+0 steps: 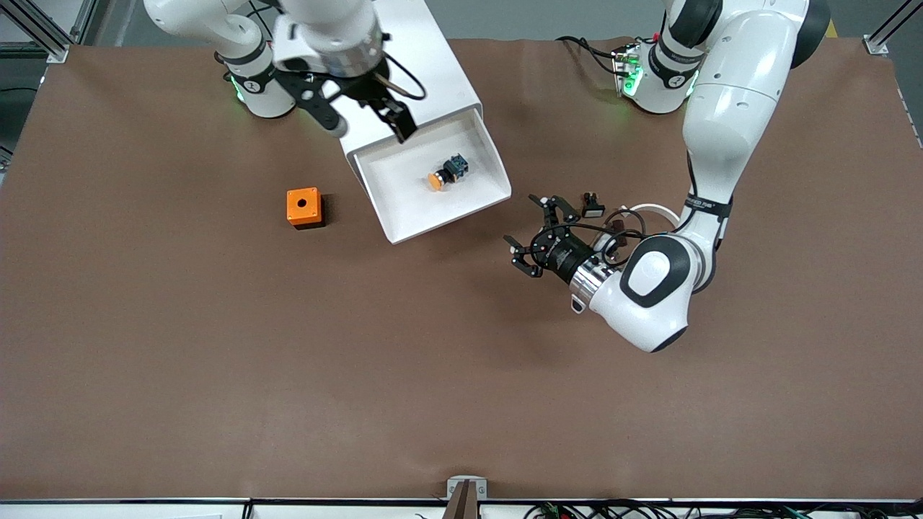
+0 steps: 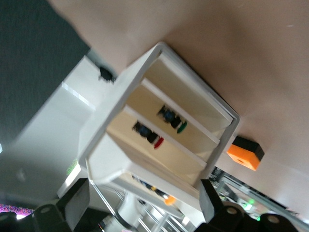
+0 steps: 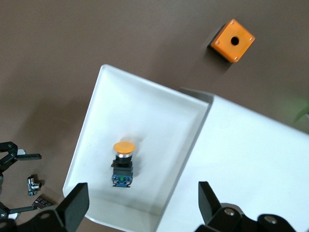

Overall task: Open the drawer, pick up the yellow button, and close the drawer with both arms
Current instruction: 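Reach the right gripper into the open drawer toward the yellow button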

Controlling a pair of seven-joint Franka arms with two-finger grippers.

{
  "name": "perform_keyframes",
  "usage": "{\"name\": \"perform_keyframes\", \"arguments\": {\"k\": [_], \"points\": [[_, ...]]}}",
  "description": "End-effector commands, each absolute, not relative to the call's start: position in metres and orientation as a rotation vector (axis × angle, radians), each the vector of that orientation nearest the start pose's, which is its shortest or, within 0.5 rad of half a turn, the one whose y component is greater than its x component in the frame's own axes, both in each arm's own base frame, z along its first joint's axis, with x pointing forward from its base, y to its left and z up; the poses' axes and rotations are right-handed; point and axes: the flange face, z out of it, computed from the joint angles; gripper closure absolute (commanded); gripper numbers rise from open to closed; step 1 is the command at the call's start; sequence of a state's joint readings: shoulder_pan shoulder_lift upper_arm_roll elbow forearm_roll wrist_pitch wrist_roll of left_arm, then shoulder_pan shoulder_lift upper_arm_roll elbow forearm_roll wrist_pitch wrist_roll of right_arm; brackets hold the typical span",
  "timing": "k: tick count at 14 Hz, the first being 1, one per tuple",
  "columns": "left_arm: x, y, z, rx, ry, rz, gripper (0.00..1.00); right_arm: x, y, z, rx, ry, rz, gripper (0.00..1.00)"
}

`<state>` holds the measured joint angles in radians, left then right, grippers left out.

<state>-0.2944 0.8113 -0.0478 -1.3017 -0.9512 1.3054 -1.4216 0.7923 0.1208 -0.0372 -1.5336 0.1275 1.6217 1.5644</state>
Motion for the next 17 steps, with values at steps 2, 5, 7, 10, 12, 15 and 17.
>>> {"name": "perform_keyframes", "arguments": {"k": [2, 5, 7, 10, 12, 15, 17], "points": [[0.606, -0.297, 0.315, -2.594, -1.203, 1.656, 0.00, 0.429, 0.448, 0.547, -2.846, 1.268, 0.168, 0.00], [0.618, -0.289, 0.347, -2.849, -1.068, 1.378, 0.00, 0.429, 0.468, 0.513, -2.888, 1.294, 0.129, 0.00], [0.626, -0.285, 0.374, -2.988, -1.007, 1.105, 0.00, 0.428, 0.484, 0.501, -2.863, 1.309, 0.093, 0.00], [0.637, -0.279, 0.402, -3.100, -1.009, 0.883, 0.00, 0.421, 0.502, 0.471, -2.887, 1.346, 0.058, 0.00], [0.640, -0.278, 0.412, -3.121, -0.990, 0.738, 0.00, 0.419, 0.511, 0.459, -2.890, 1.347, 0.041, 0.00], [0.642, -0.281, 0.432, -3.165, -0.981, 0.571, 0.00, 0.422, 0.513, 0.450, -2.892, 1.353, 0.022, 0.00], [0.639, -0.290, 0.441, -3.177, -0.941, 0.484, 0.00, 0.419, 0.517, 0.438, -2.926, 1.337, -0.011, 0.00]]}}
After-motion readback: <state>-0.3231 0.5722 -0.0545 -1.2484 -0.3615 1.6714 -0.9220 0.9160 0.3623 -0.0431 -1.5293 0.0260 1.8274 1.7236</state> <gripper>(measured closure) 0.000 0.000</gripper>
